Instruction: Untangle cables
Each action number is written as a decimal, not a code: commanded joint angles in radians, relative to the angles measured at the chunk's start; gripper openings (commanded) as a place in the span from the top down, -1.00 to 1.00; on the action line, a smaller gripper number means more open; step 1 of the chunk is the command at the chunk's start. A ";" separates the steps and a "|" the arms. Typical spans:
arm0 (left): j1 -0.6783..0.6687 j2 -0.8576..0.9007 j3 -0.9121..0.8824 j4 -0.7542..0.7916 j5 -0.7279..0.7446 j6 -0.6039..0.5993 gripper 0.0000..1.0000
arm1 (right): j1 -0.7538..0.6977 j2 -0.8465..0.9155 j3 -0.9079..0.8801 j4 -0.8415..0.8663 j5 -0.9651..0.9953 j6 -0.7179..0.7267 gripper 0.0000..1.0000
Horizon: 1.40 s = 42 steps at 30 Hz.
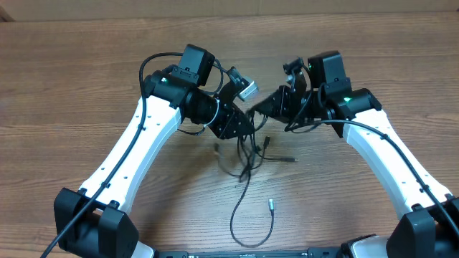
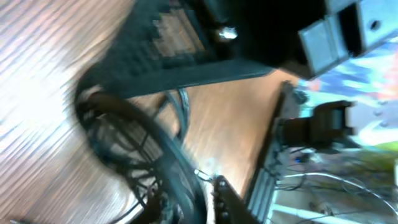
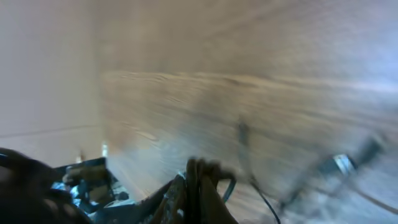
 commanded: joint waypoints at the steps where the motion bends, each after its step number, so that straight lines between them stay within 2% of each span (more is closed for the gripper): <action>1: -0.005 -0.015 0.002 -0.012 -0.161 0.021 0.40 | -0.002 -0.010 0.025 -0.028 0.092 -0.018 0.92; 6: -0.005 -0.015 0.002 -0.010 -0.248 -0.004 0.18 | -0.002 -0.010 0.025 -0.025 0.054 -0.062 0.92; 10: -0.005 -0.015 0.002 0.014 -0.299 -0.060 0.19 | -0.002 -0.010 0.025 -0.010 0.002 -0.091 0.92; 16: -0.005 -0.015 0.002 0.080 -0.296 -0.124 0.19 | -0.002 -0.010 0.025 -0.006 -0.022 -0.110 0.92; 21: -0.005 -0.015 0.002 0.137 -0.256 -0.180 0.20 | -0.002 -0.010 0.025 -0.003 -0.053 -0.115 0.92; 30: -0.005 -0.015 0.002 0.148 -0.229 -0.180 0.17 | -0.002 -0.010 0.025 -0.003 -0.059 -0.115 0.92; 35: -0.005 0.006 0.002 0.140 -0.139 -0.179 0.17 | -0.002 -0.010 0.025 -0.003 -0.058 -0.115 0.92; 39: -0.007 0.043 0.002 0.118 -0.130 -0.180 0.22 | -0.002 -0.010 0.025 -0.003 -0.058 -0.115 0.92; 42: -0.007 0.078 0.002 0.102 -0.087 -0.179 0.43 | -0.002 -0.010 0.025 -0.003 -0.058 -0.115 0.92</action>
